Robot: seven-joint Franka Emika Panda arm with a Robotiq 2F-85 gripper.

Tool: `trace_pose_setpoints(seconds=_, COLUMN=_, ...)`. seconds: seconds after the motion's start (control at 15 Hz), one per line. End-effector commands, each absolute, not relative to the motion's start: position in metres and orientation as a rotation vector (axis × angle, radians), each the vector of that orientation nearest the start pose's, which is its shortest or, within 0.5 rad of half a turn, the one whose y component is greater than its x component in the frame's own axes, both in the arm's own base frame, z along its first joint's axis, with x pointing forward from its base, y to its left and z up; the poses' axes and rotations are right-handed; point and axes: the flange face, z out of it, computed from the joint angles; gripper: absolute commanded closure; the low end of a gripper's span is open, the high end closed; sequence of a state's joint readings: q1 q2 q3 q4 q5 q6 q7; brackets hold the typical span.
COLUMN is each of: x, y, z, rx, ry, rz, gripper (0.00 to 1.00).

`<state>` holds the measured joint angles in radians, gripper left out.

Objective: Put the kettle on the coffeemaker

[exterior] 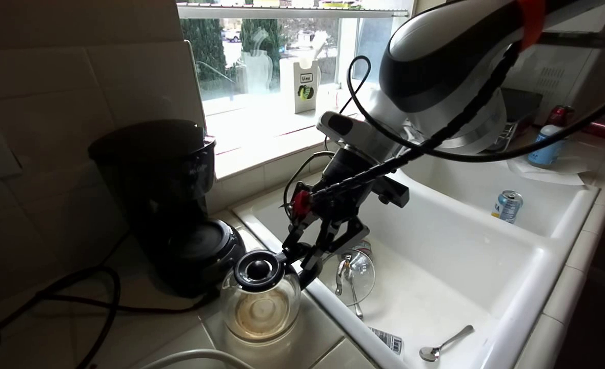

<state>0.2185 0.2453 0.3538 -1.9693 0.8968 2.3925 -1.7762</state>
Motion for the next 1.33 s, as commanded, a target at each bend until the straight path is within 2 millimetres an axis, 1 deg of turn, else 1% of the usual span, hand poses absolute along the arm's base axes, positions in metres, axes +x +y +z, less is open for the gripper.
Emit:
trace_pose_setpoints(seconds=0.0, x=0.5252, y=0.3309, z=0.3691, rx=-1.672, ry=-1.858, rz=-0.708, gripper=0.51)
trace_pose_setpoints(seconds=0.2, x=0.5271, y=0.3303, z=0.3668, rx=-1.68, ry=-1.849, rz=-0.718, gripper=0.6)
trace_pose_setpoints(seconds=0.33, x=0.5278, y=0.3298, z=0.3684, rx=-1.684, ry=-1.843, rz=-0.728, gripper=0.63)
trace_pose_setpoints(seconds=0.4, x=0.5276, y=0.3299, z=0.3694, rx=-1.684, ry=-1.841, rz=-0.732, gripper=0.67)
trace_pose_setpoints(seconds=0.47, x=0.5275, y=0.3303, z=0.3706, rx=-1.684, ry=-1.837, rz=-0.736, gripper=0.63)
trace_pose_setpoints(seconds=0.67, x=0.5281, y=0.3319, z=0.373, rx=-1.684, ry=-1.825, rz=-0.746, gripper=0.6)
trace_pose_setpoints(seconds=0.8, x=0.5284, y=0.3322, z=0.3723, rx=-1.685, ry=-1.817, rz=-0.746, gripper=0.59)
trace_pose_setpoints(seconds=0.93, x=0.5288, y=0.3317, z=0.3705, rx=-1.686, ry=-1.808, rz=-0.745, gripper=0.61)
trace_pose_setpoints(seconds=1.0, x=0.5295, y=0.3312, z=0.3696, rx=-1.69, ry=-1.799, rz=-0.748, gripper=0.64)
trace_pose_setpoints(seconds=1.07, x=0.5299, y=0.331, z=0.3693, rx=-1.694, ry=-1.79, rz=-0.752, gripper=0.73)
trace_pose_setpoints(seconds=1.13, x=0.5299, y=0.3312, z=0.3693, rx=-1.696, ry=-1.781, rz=-0.757, gripper=0.87)
trace_pose_setpoints(seconds=1.2, x=0.5297, y=0.3319, z=0.3697, rx=-1.698, ry=-1.77, rz=-0.763, gripper=0.88)
trace_pose_setpoints(seconds=1.27, x=0.5295, y=0.332, z=0.3696, rx=-1.703, ry=-1.762, rz=-0.766, gripper=0.95)
